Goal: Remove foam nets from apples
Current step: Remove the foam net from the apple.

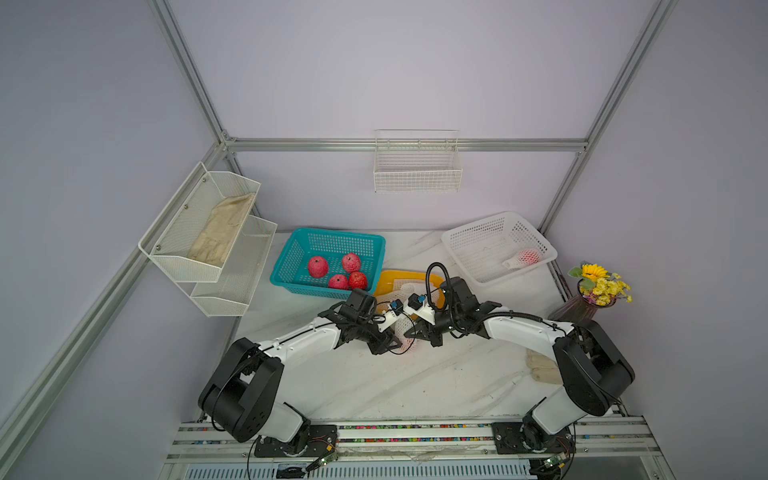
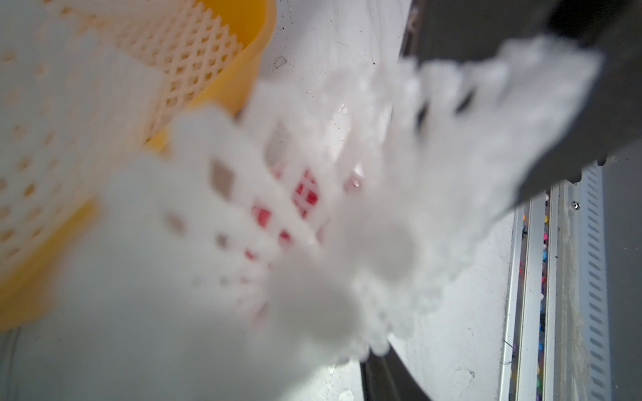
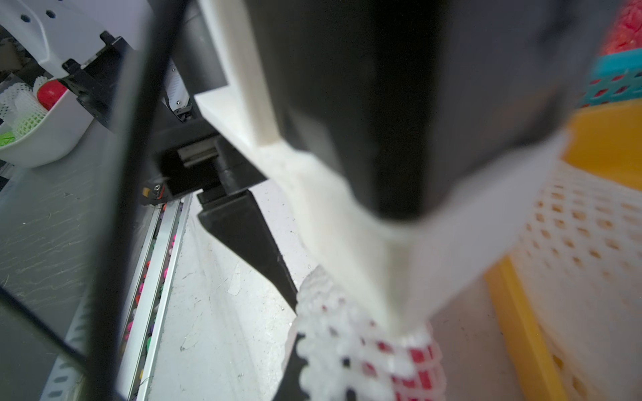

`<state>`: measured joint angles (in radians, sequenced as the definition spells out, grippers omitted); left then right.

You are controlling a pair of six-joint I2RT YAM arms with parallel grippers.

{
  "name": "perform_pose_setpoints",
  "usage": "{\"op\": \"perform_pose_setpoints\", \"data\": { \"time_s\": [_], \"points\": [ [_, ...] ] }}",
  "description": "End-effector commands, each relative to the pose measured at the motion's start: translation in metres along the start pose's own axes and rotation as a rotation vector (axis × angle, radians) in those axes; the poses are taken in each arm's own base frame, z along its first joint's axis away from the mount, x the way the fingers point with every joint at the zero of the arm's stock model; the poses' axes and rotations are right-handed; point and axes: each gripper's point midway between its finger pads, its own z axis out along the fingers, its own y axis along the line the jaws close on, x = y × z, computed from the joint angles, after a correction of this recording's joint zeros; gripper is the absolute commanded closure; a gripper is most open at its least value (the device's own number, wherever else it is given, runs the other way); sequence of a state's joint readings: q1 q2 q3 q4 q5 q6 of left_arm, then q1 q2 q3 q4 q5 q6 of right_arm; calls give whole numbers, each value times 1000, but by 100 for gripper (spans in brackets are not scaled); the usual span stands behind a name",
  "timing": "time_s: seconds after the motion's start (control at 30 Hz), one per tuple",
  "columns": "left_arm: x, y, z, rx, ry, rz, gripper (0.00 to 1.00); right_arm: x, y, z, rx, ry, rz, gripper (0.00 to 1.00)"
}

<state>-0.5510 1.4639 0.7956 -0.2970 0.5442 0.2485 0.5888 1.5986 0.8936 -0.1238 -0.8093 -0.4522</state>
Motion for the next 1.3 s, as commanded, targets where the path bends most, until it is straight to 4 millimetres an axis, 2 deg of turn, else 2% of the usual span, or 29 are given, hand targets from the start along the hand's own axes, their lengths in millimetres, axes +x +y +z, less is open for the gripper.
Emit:
{"op": "perform_pose_setpoints", "data": {
  "time_s": [0.0, 0.03, 0.17, 0.33, 0.57, 0.7, 0.83, 0.93, 1.1, 1.17, 1.27],
  "points": [
    [-39, -3, -12, -13, -136, 73, 62, 6, 3, 2, -1, 28, -19, 93],
    [-46, -6, -20, -24, -165, 87, 65, 7, 2, 2, 8, 33, -13, 92],
    [-47, -5, -23, -38, -174, 82, 73, 17, -5, 1, 60, 64, 11, 91],
    [-44, -6, -23, -37, -171, 76, 76, 24, -10, 0, 99, 80, 32, 88],
    [-48, -9, -22, -16, -187, 66, 77, 3, -12, -2, 106, 4, 22, 83],
    [-51, -10, -23, -7, -205, 53, 80, 5, -13, 2, 95, 10, 30, 73],
    [-47, -9, -21, -2, -206, 29, 81, 13, -13, 2, 107, 23, 19, 53],
    [-47, -10, -21, 1, -213, 26, 82, 18, -16, 1, 128, 37, 11, 45],
    [-51, -11, -25, -4, -241, 29, 82, 20, -22, 6, 129, 60, 13, 48],
    [-49, -11, -25, -4, -242, 29, 82, 17, -21, 8, 106, 48, 15, 55],
    [-46, -11, -23, -1, -229, 19, 82, 7, -18, 8, 87, 8, -2, 76]
  ]
}}
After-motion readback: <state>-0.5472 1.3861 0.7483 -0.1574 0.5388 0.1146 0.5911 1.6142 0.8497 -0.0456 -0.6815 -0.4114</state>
